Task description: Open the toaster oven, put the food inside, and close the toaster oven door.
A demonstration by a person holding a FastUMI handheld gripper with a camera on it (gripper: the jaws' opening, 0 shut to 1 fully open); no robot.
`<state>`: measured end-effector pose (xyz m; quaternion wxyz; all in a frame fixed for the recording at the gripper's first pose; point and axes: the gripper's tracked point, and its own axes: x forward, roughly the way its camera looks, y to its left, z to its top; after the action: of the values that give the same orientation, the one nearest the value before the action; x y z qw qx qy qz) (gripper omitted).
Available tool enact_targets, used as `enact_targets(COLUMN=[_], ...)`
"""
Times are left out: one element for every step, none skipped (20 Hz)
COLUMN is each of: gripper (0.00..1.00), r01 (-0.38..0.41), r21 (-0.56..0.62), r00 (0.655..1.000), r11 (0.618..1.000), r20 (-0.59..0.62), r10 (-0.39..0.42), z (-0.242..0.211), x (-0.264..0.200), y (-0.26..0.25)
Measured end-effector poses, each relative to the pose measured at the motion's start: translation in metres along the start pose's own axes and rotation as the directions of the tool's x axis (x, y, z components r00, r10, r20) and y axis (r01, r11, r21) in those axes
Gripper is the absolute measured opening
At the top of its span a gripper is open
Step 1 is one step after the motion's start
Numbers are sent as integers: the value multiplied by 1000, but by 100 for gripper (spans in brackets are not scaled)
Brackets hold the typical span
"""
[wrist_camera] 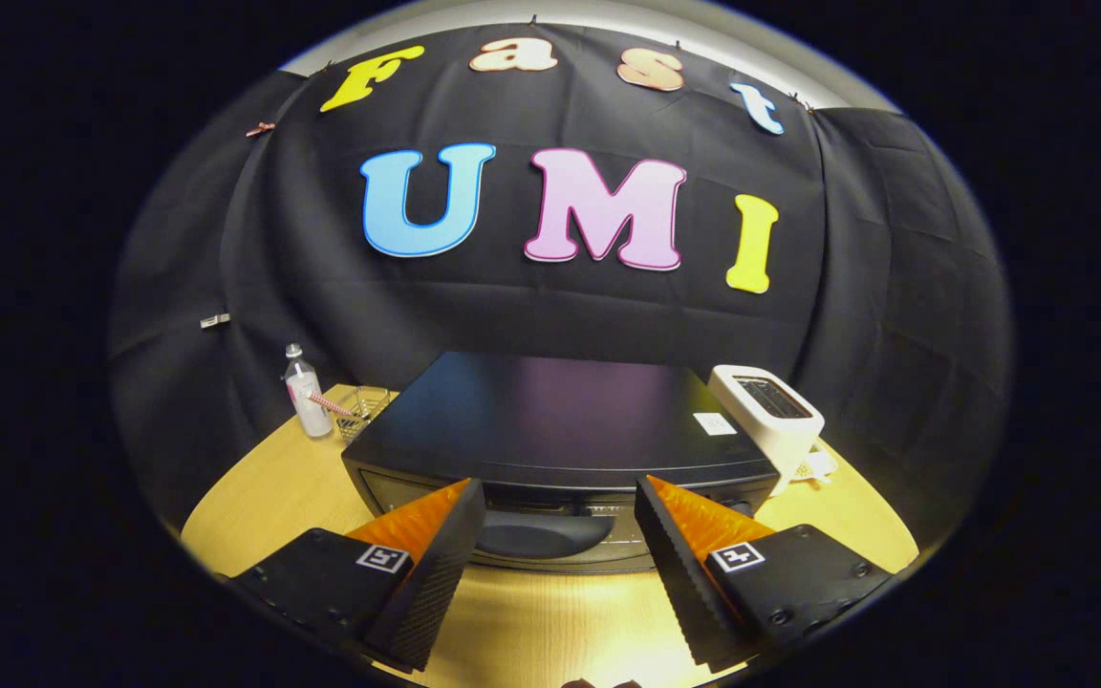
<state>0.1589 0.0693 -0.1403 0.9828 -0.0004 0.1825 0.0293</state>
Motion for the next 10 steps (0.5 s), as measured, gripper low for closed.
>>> enact_targets(gripper=[98, 98, 98, 98, 98, 98, 98, 98, 98, 99], r01=[-7, -14, -22, -10, -16, -24, -20, -21, -23, -28], r21=[-1, -8, 3, 6, 16, 40, 50, 61, 65, 62], r00=[1000, 999, 999, 1000, 999, 999, 999, 998, 999, 998], r11=[1000, 1000, 1000, 1000, 1000, 999, 999, 998, 998, 998], r20=[-15, -37, -24, -15, -27, -39, -35, -55, -43, -50], r10=[7, 13, 22, 10, 17, 25, 22, 24, 26, 31], z=[-5, -11, -9, -8, -12, -13, -13, -18, -15, -20], x=[6, 11, 11, 12, 15, 17, 15, 15, 14, 15], y=[3, 6, 6, 3, 5, 6, 6, 7, 7, 7])
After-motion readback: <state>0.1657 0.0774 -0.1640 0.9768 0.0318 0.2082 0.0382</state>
